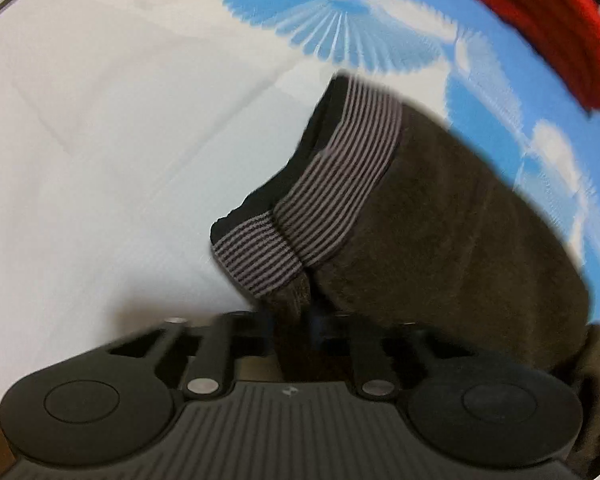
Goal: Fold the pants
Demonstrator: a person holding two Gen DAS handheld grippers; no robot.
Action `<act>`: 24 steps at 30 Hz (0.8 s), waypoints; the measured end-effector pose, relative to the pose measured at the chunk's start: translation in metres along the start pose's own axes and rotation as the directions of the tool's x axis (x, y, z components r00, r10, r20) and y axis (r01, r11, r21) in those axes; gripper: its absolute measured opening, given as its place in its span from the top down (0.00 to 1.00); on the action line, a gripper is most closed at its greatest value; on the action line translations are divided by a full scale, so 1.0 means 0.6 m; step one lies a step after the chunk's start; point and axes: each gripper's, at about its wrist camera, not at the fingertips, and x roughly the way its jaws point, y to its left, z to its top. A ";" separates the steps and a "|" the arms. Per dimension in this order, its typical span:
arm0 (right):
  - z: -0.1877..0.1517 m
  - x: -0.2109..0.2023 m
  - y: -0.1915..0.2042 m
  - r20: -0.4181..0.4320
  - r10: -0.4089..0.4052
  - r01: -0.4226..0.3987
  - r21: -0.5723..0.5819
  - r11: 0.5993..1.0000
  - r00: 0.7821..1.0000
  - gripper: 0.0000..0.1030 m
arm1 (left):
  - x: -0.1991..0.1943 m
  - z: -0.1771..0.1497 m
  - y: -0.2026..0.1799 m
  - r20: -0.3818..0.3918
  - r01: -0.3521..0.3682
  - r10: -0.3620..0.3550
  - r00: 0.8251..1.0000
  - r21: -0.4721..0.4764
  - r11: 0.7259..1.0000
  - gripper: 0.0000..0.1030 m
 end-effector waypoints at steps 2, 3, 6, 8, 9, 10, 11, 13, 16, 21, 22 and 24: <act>0.020 -0.042 -0.019 0.130 0.074 -0.089 0.118 0.989 0.989 0.93 | -0.061 0.010 0.003 0.163 0.120 -0.116 0.980 -0.018 0.993 0.91; 0.030 -0.076 -0.035 0.237 0.123 -0.169 0.185 0.968 0.964 0.94 | -0.115 0.009 0.009 0.313 0.225 -0.211 0.926 -0.012 0.974 0.91; 0.024 -0.179 -0.104 0.549 0.122 -0.349 0.332 0.876 0.827 0.94 | -0.201 -0.020 0.007 0.496 0.189 -0.227 0.838 0.126 0.974 0.91; 0.011 -0.195 -0.138 0.530 0.049 -0.300 0.399 0.866 0.847 0.94 | -0.182 -0.035 0.023 0.370 0.158 -0.195 0.908 0.129 0.979 0.91; 0.004 -0.182 -0.154 0.443 0.034 -0.245 0.428 0.870 0.896 0.94 | -0.170 -0.044 0.035 0.299 0.158 -0.186 0.936 0.116 0.981 0.91; -0.005 -0.166 -0.163 0.347 0.027 -0.186 0.434 0.882 0.938 0.94 | -0.164 -0.052 0.042 0.259 0.126 -0.155 0.954 0.123 0.984 0.91; -0.018 -0.155 -0.169 0.270 0.024 -0.142 0.424 0.895 0.962 0.94 | -0.158 -0.060 0.047 0.229 0.088 -0.120 0.966 0.146 0.985 0.91; -0.045 -0.149 -0.180 0.198 0.031 -0.105 0.376 0.921 0.980 0.94 | -0.146 -0.074 0.061 0.167 0.055 -0.083 0.982 0.168 0.984 0.91; -0.082 -0.136 -0.186 0.088 0.051 -0.075 0.305 0.949 0.995 0.94 | -0.148 -0.082 0.091 0.135 0.055 -0.077 0.988 0.161 0.985 0.91; -0.124 -0.124 -0.246 -0.030 0.097 -0.076 0.410 0.909 0.995 0.94 | -0.166 -0.092 0.115 0.094 0.051 -0.068 0.993 0.173 0.984 0.91; -0.126 -0.127 -0.247 -0.039 0.090 -0.068 0.394 0.917 0.995 0.94 | -0.162 -0.095 0.110 0.064 0.027 -0.041 0.997 0.202 0.979 0.91; -0.127 -0.117 -0.244 -0.102 0.066 -0.025 0.364 0.931 0.993 0.94 | -0.148 -0.105 0.103 0.003 -0.006 0.005 1.000 0.262 0.965 0.90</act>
